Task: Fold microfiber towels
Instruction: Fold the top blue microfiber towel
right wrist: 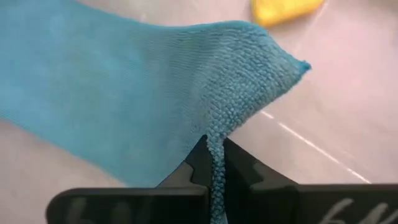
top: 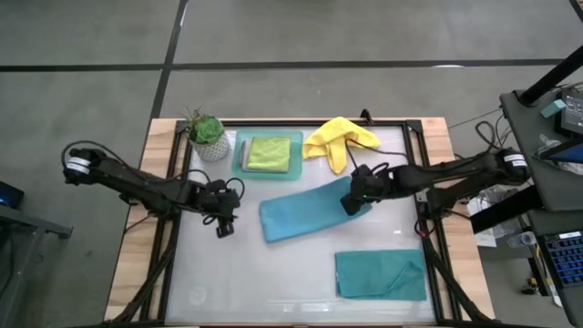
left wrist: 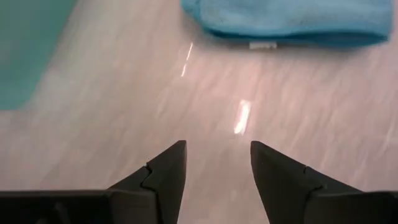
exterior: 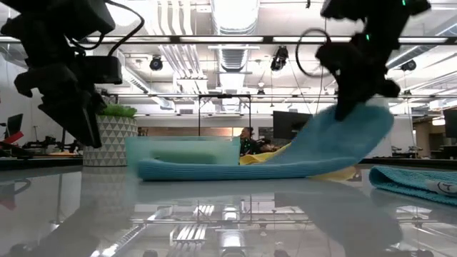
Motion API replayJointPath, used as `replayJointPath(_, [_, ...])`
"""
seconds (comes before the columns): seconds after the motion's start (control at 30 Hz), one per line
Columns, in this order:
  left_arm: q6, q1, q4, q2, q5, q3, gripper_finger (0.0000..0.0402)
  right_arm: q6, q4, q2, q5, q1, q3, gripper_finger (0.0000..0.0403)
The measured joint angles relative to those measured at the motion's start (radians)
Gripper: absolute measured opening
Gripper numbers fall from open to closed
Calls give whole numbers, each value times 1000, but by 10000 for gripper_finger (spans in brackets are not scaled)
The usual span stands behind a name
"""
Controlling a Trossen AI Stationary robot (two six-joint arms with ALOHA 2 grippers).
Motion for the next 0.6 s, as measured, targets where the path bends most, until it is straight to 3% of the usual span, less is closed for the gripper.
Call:
replayJointPath(0.13, [-6, -6, 147, 17, 0, -50, 164, -41, -9, 45, -38, 1, 88, 9])
replayJointPath(0.33, [-3, -16, 351, 79, 1, -95, 164, -96, 135, 191, -149, 2, 163, 9])
replayJointPath(0.47, [-3, -18, 428, 142, 2, -105, 164, -130, 246, 317, -215, 2, 212, 9])
replayJointPath(0.6, [2, -18, 491, 214, 2, -106, 164, -171, 284, 426, -217, 2, 290, 9])
